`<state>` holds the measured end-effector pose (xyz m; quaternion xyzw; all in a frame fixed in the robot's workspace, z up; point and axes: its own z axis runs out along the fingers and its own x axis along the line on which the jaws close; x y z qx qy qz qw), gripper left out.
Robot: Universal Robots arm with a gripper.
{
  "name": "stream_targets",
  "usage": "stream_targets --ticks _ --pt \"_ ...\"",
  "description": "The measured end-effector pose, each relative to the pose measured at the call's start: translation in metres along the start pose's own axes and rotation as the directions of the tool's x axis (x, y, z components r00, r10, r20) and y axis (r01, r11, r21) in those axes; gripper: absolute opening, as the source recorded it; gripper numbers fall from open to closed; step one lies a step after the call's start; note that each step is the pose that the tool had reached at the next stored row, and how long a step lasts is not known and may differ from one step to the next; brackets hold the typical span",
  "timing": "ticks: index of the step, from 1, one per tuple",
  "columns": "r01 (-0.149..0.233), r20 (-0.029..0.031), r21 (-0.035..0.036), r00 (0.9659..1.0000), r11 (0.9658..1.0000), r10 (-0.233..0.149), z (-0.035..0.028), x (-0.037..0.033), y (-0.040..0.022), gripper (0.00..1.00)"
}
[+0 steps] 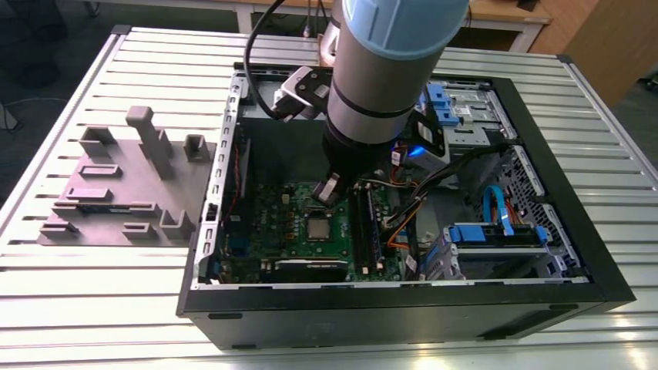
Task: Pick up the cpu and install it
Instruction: 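Close the cpu cover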
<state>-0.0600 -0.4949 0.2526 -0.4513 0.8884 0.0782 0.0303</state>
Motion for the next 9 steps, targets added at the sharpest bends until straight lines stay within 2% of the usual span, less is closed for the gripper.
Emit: stream_targets --ticks 9 --pt "0.0 0.0 0.0 1.0 1.0 0.0 -0.0007 0.0036 -0.0027 0.1"
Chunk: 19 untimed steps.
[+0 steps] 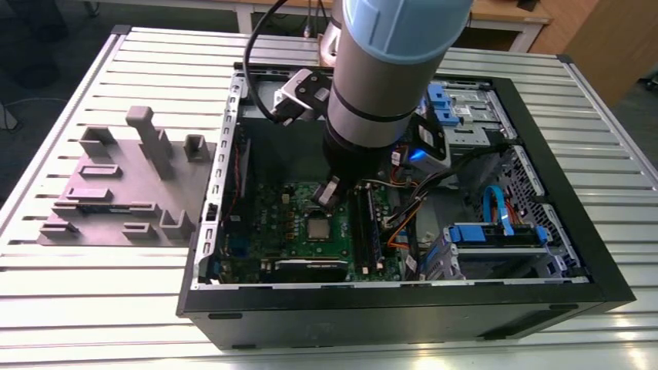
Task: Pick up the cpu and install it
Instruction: 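Close the cpu cover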
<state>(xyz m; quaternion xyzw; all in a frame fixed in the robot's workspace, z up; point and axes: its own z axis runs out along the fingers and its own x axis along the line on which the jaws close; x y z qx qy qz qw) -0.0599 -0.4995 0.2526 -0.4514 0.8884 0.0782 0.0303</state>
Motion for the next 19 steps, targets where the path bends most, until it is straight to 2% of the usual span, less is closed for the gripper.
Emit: stream_targets --ticks 6,19 --pt "0.0 0.0 0.0001 1.0 1.0 0.0 -0.0006 0.0029 -0.0021 0.1" --pt "0.0 -0.0001 0.0 1.0 1.0 0.0 -0.0006 0.0032 -0.0023 0.1"
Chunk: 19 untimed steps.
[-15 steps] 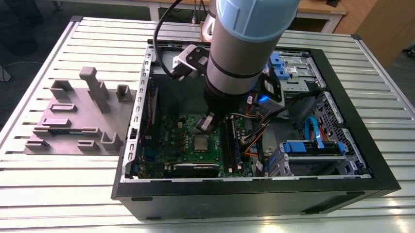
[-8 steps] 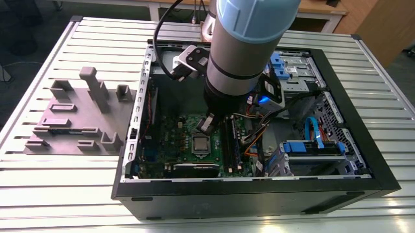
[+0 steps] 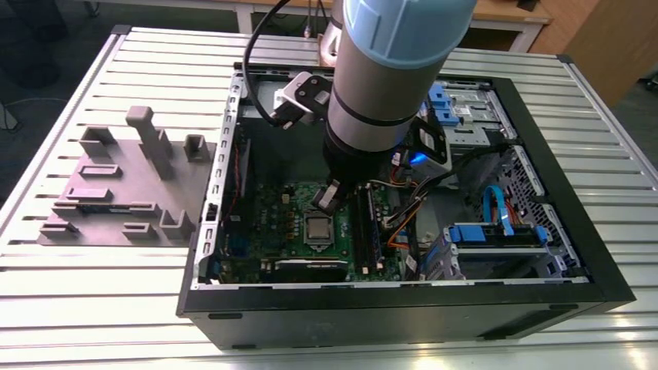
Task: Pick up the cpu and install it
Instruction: 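Close the cpu cover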
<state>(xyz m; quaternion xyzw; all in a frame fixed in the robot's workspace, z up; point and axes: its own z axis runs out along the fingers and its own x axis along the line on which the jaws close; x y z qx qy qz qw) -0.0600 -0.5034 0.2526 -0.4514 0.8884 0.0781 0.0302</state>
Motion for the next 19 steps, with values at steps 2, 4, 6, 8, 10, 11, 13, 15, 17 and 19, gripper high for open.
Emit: stream_targets --ticks 2,4,6,8,10,11,13,15,17,19 --pt "0.0 0.0 0.0 1.0 1.0 0.0 0.0 0.0 0.0 0.1" --pt "0.0 0.0 0.0 1.0 1.0 0.0 0.0 0.0 0.0 0.1" --pt "0.0 0.0 0.0001 1.0 1.0 0.0 0.0001 0.0001 0.0002 0.1" --pt "0.0 0.0 0.0001 1.0 1.0 0.0 0.0001 0.0005 0.0001 0.1" --pt "0.0 -0.0002 0.0001 1.0 1.0 0.0 -0.0003 0.0021 -0.0005 0.1" --pt "0.0 -0.0001 0.0002 1.0 1.0 0.0 -0.0002 0.0023 -0.0004 0.1" --pt "0.0 -0.0003 0.0002 1.0 1.0 0.0 -0.0002 0.0024 -0.0002 0.1" --pt "0.0 -0.0001 0.0001 1.0 1.0 0.0 0.0003 0.0009 0.001 0.1" --pt "0.0 -0.0002 0.0002 1.0 1.0 0.0 0.001 -0.0018 0.003 0.1" --pt "0.0 -0.0001 0.0002 1.0 1.0 0.0 0.0017 -0.0039 0.0045 0.1"
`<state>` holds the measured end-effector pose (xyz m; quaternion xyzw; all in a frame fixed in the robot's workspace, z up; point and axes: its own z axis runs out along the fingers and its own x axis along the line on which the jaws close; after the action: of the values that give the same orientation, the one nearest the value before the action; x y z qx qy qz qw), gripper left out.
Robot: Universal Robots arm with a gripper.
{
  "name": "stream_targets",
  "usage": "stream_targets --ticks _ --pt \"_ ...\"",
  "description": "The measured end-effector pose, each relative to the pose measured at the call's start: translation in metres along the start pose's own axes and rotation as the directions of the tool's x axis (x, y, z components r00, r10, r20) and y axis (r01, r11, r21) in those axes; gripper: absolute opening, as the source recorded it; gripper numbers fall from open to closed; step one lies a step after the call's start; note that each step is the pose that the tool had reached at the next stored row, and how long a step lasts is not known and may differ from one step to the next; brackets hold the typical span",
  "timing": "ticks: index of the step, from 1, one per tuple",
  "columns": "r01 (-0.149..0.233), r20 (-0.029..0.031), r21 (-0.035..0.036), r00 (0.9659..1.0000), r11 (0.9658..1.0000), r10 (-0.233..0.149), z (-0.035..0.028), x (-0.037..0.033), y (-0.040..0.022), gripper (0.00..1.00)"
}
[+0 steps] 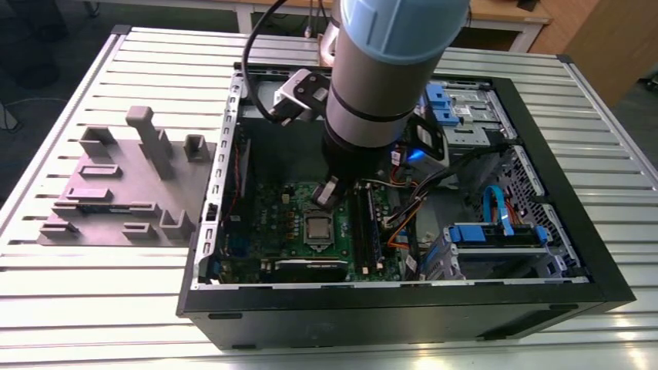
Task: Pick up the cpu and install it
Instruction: 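Close the cpu cover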
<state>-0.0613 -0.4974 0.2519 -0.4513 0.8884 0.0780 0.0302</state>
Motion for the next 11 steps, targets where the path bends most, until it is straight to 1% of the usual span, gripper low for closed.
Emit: stream_targets --ticks 5,11 --pt "0.0 -0.0002 0.0001 1.0 1.0 0.0 0.0016 -0.0045 0.0032 0.1" --pt "0.0 0.0 0.0 1.0 1.0 0.0 0.0032 -0.0076 0.0054 0.1"
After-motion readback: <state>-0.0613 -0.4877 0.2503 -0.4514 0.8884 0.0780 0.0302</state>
